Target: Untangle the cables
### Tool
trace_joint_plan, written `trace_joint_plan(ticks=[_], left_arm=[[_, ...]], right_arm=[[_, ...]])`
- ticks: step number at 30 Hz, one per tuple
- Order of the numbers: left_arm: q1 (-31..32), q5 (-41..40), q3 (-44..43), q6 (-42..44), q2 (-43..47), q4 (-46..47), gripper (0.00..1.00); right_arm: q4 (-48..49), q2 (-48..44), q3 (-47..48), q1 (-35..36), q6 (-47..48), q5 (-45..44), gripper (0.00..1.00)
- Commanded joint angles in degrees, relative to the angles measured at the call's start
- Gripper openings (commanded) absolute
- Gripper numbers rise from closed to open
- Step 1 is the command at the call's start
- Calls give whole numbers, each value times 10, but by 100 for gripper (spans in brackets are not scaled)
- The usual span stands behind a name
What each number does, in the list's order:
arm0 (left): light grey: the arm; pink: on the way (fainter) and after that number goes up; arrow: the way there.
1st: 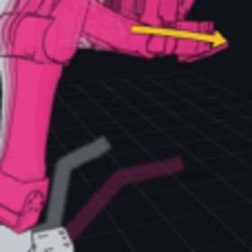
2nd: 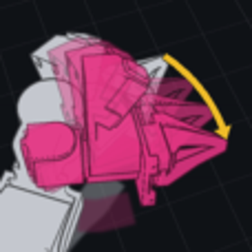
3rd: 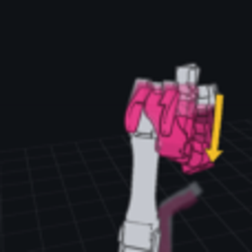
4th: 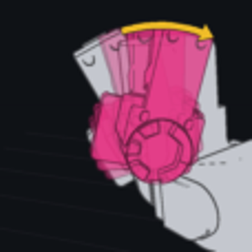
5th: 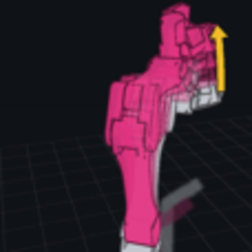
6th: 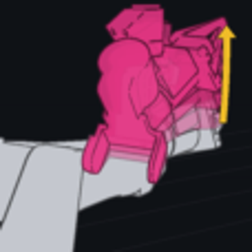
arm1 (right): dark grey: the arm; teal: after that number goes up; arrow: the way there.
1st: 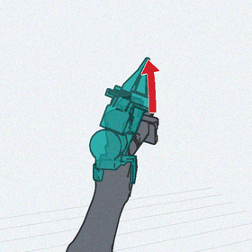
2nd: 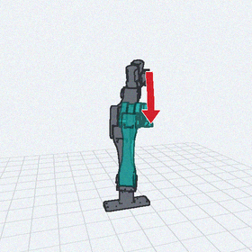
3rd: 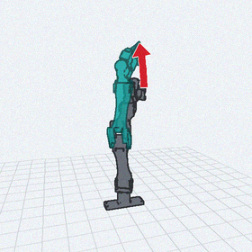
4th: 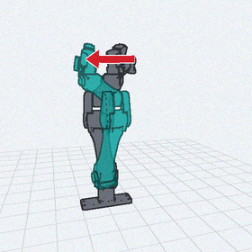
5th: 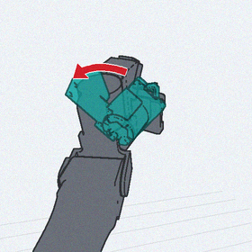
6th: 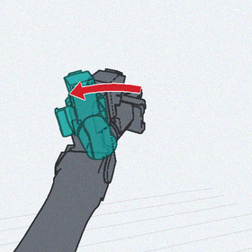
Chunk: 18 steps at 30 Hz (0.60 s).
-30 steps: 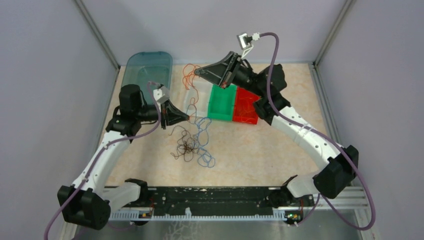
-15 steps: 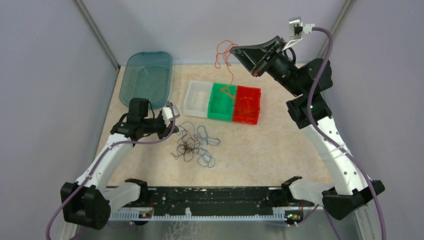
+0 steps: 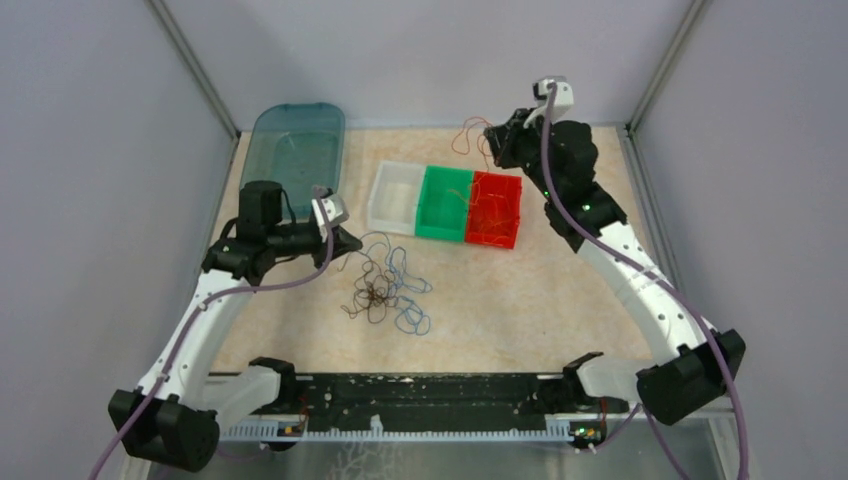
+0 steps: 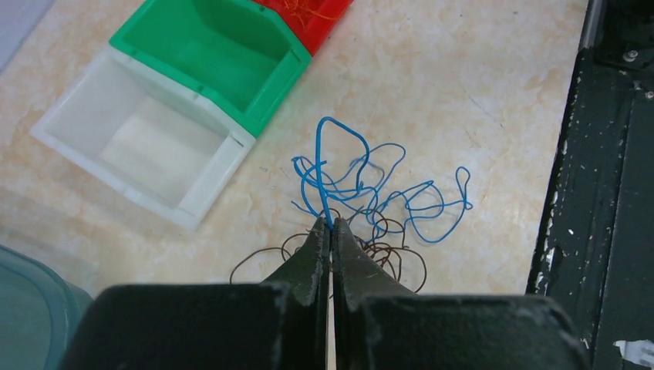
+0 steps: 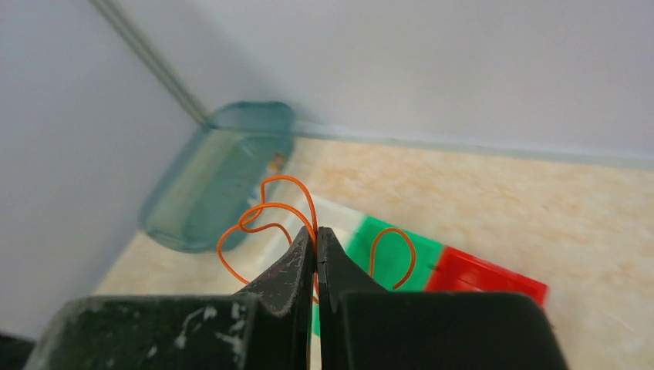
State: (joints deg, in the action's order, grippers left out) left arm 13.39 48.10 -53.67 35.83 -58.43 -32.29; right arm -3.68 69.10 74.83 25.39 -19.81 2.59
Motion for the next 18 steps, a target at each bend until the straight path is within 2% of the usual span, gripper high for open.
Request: trace_joint_plan(ticks=[1,8,18], left_arm=[[2,39,-33,-25,6,-15,0],[1,58,-39,-49,20,-13,0],[1,82,-59,-85,22,0,0]], right_arm=[[4,29,-27,-5,92,-127,0],[39,92,-76,-7,160,-233,0],[79,220,-88,-14,201,-295,0]])
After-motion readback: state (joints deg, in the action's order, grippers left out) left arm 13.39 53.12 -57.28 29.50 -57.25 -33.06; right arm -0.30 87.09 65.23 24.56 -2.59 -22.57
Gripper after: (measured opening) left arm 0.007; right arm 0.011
